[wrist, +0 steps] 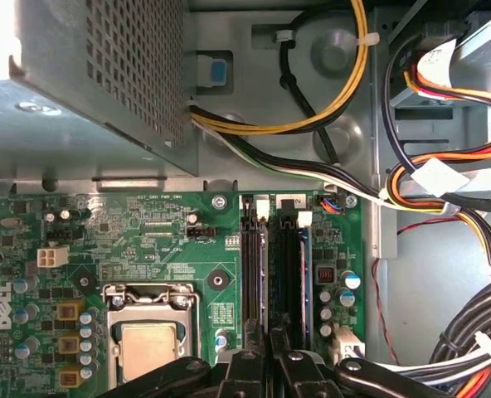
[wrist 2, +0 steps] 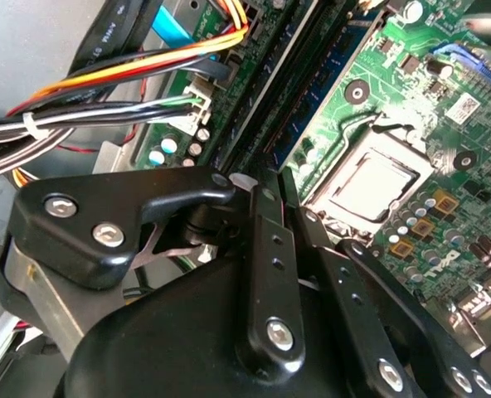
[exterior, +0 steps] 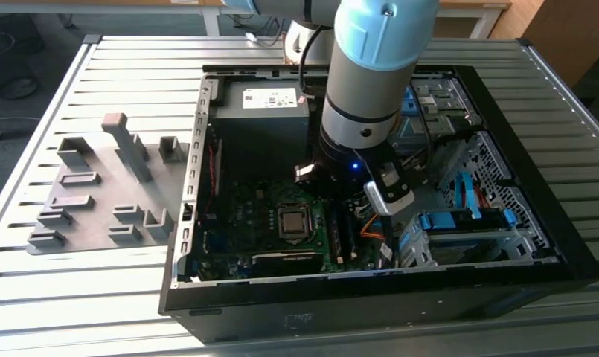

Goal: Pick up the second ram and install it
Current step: 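Press down the second ram until it locks into place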

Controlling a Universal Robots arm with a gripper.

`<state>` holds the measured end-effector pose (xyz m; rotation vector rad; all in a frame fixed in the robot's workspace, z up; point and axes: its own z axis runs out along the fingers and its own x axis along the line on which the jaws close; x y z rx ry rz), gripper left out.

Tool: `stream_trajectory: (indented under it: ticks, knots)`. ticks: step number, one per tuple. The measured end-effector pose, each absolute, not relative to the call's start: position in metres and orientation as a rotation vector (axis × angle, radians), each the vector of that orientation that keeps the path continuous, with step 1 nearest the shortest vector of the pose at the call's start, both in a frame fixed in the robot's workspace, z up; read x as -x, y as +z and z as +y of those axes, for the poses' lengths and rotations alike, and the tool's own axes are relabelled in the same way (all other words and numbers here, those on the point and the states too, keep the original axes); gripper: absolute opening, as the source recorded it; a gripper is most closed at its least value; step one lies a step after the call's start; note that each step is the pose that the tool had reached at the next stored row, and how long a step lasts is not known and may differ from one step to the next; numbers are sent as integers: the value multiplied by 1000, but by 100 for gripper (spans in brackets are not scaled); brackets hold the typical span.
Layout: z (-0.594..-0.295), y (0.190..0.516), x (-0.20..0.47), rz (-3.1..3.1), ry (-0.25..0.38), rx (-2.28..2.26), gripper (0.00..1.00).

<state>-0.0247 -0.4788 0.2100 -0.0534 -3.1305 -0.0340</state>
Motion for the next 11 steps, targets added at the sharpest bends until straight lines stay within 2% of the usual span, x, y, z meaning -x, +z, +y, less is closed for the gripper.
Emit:
stream_trajectory:
  ticks: [11]
  knots:
    - [-479, 209, 25, -3130, -34, 54, 15]
